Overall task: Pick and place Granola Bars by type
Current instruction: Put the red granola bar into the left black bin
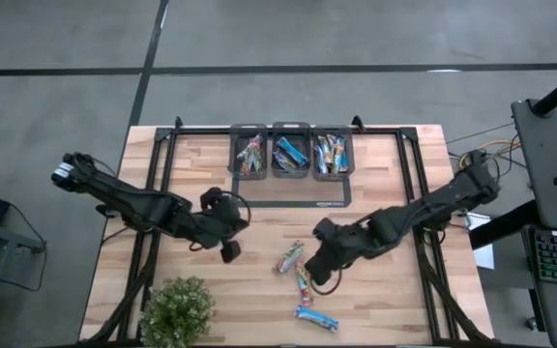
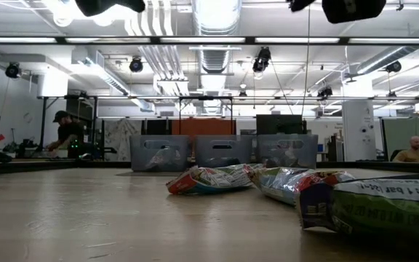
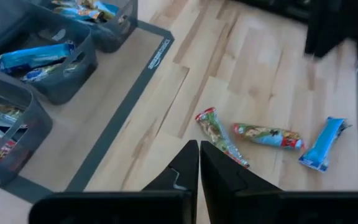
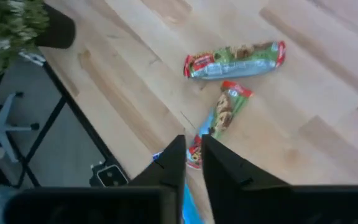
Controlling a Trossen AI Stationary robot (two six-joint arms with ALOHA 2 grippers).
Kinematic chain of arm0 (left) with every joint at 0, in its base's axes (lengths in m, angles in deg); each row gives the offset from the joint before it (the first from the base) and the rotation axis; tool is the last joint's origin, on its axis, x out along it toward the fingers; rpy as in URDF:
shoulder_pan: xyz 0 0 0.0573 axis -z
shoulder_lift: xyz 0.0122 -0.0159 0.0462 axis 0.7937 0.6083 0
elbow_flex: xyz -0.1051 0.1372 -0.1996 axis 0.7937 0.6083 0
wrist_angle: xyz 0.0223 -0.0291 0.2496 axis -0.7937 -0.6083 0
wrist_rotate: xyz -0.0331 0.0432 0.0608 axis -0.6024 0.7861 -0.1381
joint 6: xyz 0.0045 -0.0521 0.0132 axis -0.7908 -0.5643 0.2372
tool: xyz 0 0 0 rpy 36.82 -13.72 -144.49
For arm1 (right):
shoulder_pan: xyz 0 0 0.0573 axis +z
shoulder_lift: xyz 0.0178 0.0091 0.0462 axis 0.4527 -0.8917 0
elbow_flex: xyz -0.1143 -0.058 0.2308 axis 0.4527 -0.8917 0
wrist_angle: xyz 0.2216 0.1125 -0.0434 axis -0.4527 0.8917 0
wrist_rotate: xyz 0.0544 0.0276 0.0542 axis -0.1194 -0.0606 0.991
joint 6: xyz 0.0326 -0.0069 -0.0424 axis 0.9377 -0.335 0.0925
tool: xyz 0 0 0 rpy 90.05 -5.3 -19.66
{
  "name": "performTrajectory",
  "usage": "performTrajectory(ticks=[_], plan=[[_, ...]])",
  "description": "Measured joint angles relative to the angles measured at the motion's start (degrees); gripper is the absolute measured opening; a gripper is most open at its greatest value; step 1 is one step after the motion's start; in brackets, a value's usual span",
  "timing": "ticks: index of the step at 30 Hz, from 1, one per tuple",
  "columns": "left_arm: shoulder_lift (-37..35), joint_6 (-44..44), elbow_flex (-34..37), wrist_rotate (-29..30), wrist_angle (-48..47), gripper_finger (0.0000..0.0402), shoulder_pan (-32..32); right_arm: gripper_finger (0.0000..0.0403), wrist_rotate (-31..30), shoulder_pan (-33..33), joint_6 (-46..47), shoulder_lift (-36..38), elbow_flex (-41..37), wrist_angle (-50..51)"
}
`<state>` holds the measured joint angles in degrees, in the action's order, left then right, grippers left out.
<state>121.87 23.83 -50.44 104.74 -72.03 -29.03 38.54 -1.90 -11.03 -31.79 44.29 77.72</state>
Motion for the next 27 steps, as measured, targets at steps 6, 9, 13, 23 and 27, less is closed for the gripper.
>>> performTrajectory(ticks=[6,9,13,23,27], plan=[[-4.23,1.34,2.71,-0.11,0.39,0.0000,0.00,0.0120,0.97,0.13,6.06,-7.16,4.77,0.03],[-5.12,3.27,3.04,-0.61,-0.26,0.0000,0.00,0.0164,0.99,0.15,8.28,-10.22,6.98,-0.04],[-5.34,6.15,3.03,-0.66,-0.83,0.0000,0.00,0.0213,0.98,0.24,11.54,-13.54,8.70,0.11],[-5.37,7.11,3.03,-1.53,-1.16,0.0000,0.00,0.0292,4.32,0.65,16.56,-19.08,9.05,0.17],[-5.37,7.13,3.03,-1.55,-1.16,0.0000,0.00,0.0301,7.09,0.63,16.61,-21.78,9.05,-0.20]])
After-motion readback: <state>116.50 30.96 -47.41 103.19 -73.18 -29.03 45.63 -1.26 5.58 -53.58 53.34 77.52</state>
